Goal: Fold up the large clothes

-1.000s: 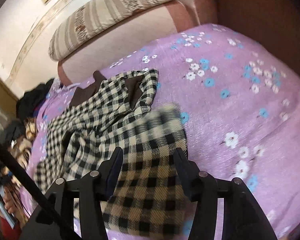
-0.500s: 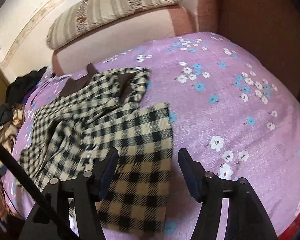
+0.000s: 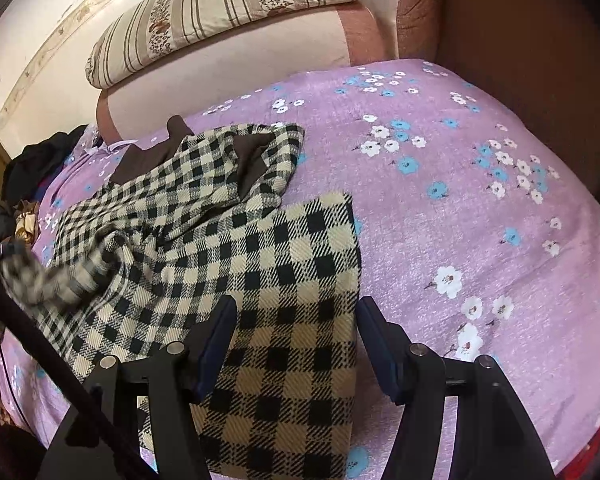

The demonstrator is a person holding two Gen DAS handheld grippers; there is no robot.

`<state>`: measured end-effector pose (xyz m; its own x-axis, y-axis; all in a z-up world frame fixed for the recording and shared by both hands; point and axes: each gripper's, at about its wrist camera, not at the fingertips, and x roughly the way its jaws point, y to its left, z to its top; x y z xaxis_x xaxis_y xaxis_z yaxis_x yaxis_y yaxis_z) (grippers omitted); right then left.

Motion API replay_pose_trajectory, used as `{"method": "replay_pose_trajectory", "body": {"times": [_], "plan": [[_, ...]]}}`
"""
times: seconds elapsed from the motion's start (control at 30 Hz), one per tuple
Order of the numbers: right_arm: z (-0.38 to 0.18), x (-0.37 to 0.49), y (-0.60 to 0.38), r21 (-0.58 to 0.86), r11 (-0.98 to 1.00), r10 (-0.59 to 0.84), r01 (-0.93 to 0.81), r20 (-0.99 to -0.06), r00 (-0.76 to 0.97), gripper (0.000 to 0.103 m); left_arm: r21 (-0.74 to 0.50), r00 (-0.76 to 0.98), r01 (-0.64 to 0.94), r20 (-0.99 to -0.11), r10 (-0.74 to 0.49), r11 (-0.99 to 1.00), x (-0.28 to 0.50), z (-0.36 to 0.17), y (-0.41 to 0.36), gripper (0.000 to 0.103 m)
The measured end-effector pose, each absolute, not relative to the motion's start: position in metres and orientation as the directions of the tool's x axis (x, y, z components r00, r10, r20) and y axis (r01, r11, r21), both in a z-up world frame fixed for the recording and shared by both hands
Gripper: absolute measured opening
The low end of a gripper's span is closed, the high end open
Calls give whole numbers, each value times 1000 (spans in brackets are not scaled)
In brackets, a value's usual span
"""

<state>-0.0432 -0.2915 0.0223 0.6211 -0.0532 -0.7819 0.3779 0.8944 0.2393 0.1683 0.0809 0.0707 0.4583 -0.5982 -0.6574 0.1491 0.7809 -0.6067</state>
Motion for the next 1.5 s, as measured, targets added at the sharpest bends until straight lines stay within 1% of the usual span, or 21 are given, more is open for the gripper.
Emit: {"method": "replay_pose_trajectory", "body": {"times": [0.07, 0.13, 0.17, 0.2, 0.3, 0.4, 0.53, 0.63, 0.67, 0.7, 0.73, 0.77, 0.8, 0.9, 1.0, 1.13, 1.17, 1.23, 1.3, 1.33, 1.5], "plan": [[26, -43, -292, 243, 894, -53, 376, -778, 626, 67, -596, 525, 96, -650, -549, 797, 176, 82, 106, 29], [28, -43, -292, 246, 896, -48, 370, -774, 631, 67, -544, 574, 116, -646, -503, 831, 171, 94, 123, 49], [29, -43, -292, 246, 896, -48, 369, -773, 632, 67, -521, 595, 127, -641, -485, 844, 166, 98, 129, 69], [29, -43, -292, 247, 896, -48, 369, -772, 633, 67, -494, 621, 140, -631, -465, 858, 161, 100, 134, 80], [27, -42, -289, 253, 894, -43, 371, -775, 631, 67, -420, 630, 193, -640, -441, 887, 162, 96, 133, 81], [26, -43, -285, 266, 889, -31, 372, -776, 630, 67, -386, 558, 326, -658, -506, 863, 170, 84, 109, 82], [30, -52, -280, 271, 886, -31, 377, -775, 631, 67, -280, 530, 470, -669, -521, 837, 179, 71, 68, 82], [31, -59, -280, 270, 883, -35, 385, -778, 627, 67, -280, 498, 510, -674, -545, 813, 187, 66, 49, 82], [32, -61, -279, 267, 884, -35, 383, -780, 624, 67, -287, 477, 521, -683, -553, 804, 190, 64, 43, 74], [33, -61, -278, 258, 889, -36, 378, -784, 620, 67, -293, 452, 529, -697, -557, 797, 193, 61, 37, 47], [34, -60, -277, 247, 895, -39, 373, -787, 615, 67, -293, 426, 525, -723, -545, 799, 198, 55, 31, 28], [36, -57, -275, 229, 901, -47, 367, -791, 610, 67, -288, 404, 511, -751, -522, 810, 203, 48, 26, 3], [38, -53, -273, 216, 906, -55, 364, -793, 607, 67, -279, 396, 495, -770, -500, 823, 206, 44, 25, 0], [44, -39, -270, 209, 911, -57, 355, -790, 611, 67, -262, 454, 417, -770, -449, 870, 209, 44, 36, 0], [50, -23, -274, 203, 909, -77, 364, -777, 625, 67, -353, 523, 290, -720, -456, 889, 216, 64, 79, 0], [47, -4, -284, 149, 906, -136, 395, -782, 608, 67, -346, 629, 187, -677, -383, 919, 216, 85, 124, 0], [44, 0, -288, 136, 903, -151, 407, -787, 598, 68, -348, 628, 196, -673, -390, 917, 217, 86, 127, 2], [38, 1, -298, 147, 888, -155, 436, -797, 584, 69, -373, 606, 229, -668, -431, 899, 220, 84, 126, 12], [34, -3, -307, 182, 869, -139, 459, -802, 581, 69, -389, 585, 274, -658, -474, 879, 220, 80, 114, 63], [33, -6, -311, 195, 861, -135, 471, -804, 580, 69, -388, 584, 294, -650, -486, 873, 220, 77, 107, 72], [34, -18, -319, 203, 853, -135, 481, -805, 578, 70, -317, 543, 388, -680, -493, 865, 220, 55, 61, 76]]}}
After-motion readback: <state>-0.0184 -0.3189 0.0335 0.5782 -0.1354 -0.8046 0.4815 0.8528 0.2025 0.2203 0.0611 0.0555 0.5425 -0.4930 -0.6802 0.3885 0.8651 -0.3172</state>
